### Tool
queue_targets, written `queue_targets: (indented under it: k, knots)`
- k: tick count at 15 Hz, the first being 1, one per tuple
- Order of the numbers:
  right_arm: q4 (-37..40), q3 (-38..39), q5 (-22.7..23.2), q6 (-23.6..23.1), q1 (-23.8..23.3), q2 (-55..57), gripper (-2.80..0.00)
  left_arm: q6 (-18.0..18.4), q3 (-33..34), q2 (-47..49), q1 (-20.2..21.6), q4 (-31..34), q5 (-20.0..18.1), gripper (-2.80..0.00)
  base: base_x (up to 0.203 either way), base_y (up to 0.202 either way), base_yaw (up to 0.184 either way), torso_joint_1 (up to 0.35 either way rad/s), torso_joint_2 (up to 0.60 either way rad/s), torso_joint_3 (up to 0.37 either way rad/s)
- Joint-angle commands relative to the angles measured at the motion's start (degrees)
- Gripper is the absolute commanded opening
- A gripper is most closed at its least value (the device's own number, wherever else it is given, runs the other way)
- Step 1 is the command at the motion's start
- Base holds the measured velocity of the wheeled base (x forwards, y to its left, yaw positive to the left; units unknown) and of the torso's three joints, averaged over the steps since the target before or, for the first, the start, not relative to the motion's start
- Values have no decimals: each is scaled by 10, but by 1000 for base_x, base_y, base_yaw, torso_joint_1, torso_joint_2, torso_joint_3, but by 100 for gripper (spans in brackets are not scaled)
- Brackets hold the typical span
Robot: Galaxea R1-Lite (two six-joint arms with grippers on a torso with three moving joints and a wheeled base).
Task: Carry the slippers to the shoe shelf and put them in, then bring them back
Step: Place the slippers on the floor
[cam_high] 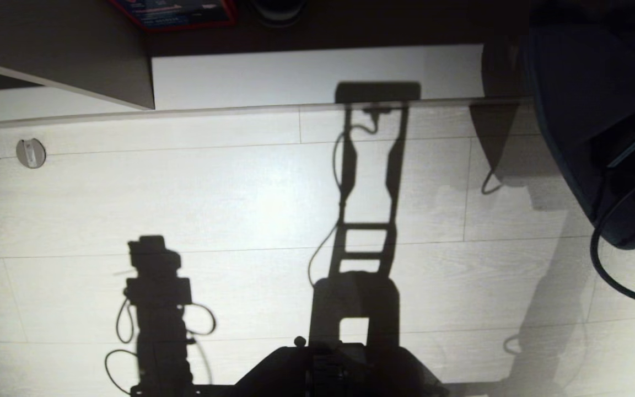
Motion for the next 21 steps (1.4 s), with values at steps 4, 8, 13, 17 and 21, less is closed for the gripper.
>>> queue_targets:
  k: [4,8,13,17,21]
  knots:
    - [48,136,-1,-1,7,-139,-280,-1,0,0,0,0,0,-280,0,0,0,0,0,0]
    - [116,191,-4,-2,8,-212,-280,-1,0,0,0,0,0,-280,0,0,0,0,0,0]
    - [248,254,-8,-17,5,-400,-280,-1,0,0,0,0,0,-280,0,0,0,0,0,0]
    - [368,288,-6,-35,5,-512,-280,-1,0,0,0,0,0,-280,0,0,0,0,0,0]
    - [480,304,-4,-40,5,-621,-280,-1,0,0,0,0,0,-280,0,0,0,0,0,0]
